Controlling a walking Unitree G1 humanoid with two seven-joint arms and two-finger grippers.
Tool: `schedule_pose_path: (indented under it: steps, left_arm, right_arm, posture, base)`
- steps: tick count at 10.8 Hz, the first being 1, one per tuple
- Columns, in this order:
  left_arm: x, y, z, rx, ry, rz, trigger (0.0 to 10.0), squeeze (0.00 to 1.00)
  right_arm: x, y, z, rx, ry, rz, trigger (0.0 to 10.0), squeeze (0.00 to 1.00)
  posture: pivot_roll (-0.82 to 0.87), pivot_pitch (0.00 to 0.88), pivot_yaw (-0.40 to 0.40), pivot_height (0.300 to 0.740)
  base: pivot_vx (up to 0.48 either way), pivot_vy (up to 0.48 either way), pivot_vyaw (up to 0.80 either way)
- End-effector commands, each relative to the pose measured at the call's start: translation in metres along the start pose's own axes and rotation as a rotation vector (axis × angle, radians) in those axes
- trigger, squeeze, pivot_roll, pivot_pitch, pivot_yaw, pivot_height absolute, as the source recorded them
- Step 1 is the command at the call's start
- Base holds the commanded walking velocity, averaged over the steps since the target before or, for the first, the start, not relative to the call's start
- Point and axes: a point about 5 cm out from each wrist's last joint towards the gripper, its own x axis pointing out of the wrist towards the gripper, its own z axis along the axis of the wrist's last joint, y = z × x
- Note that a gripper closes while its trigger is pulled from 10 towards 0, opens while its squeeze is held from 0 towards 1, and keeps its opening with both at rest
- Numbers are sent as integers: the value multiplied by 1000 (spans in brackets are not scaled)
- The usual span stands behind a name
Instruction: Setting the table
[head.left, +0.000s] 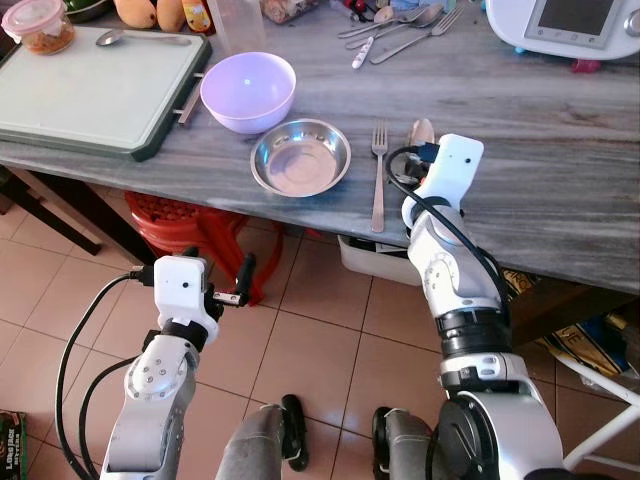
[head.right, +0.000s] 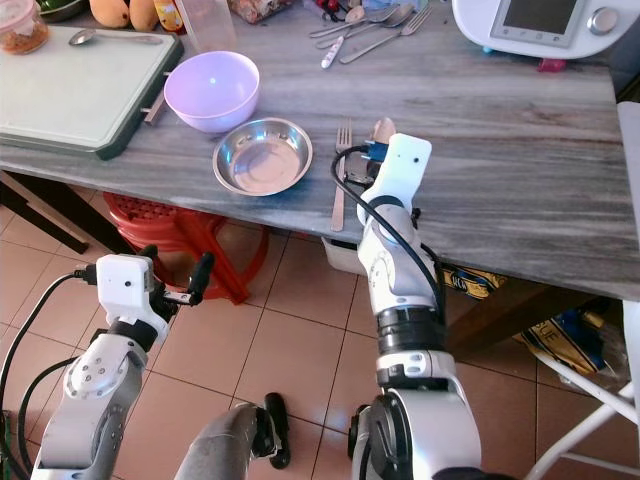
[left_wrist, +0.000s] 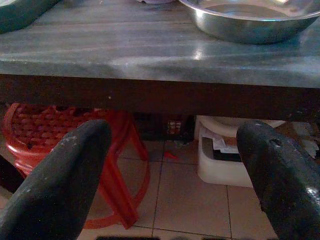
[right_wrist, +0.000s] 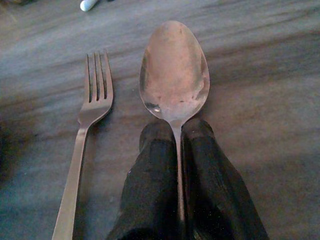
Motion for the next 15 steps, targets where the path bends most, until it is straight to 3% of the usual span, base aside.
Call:
schedule_pose_path:
  steps: [1, 5, 6, 7, 9, 14, 15]
  left_arm:
    - [-2, 1, -2, 0, 16, 1, 10000, 0]
    - [-2, 1, -2, 0, 15, 0, 10000, 0]
    - [-2, 1, -2, 0, 16, 0, 10000, 0]
    - [-1, 1, -1, 1, 15, -2, 10000, 0]
    - [-1, 1, -1, 0, 14, -3, 10000, 0]
    - [1, 0, -1, -2, 11, -4, 10000, 0]
    - [1, -1, 0, -6, 7, -5, 10000, 0]
  right_arm:
    - [0, 6, -8, 7, 35, 5, 10000, 0]
    - [2, 11, -11, 14, 37, 2, 10000, 0]
    - [3, 11, -12, 10, 39, -3, 10000, 282]
    - [3, 11, -12, 12, 38, -6, 10000, 722]
    - [3, 9, -11, 10, 29, -24, 10000, 1000]
    - [2, 9, -3, -1, -22, -36, 10000, 1000]
    - [-3, 8, 11, -31, -108, -39, 10000, 1000]
  posture:
    - [-6, 252, 84, 740]
    - [-1, 254, 85, 740]
    - [-2, 253, 86, 740]
    - [-2, 253, 85, 740]
    - [-2, 251, 85, 740]
    - [0, 245, 84, 740]
    - [4, 242, 83, 740]
  base:
    - [0, 0, 0]
    - [0, 0, 0]
    - [0, 0, 0]
    - [0, 0, 0]
    - [0, 0, 0]
    - [0, 0, 0]
    - [0, 0, 0]
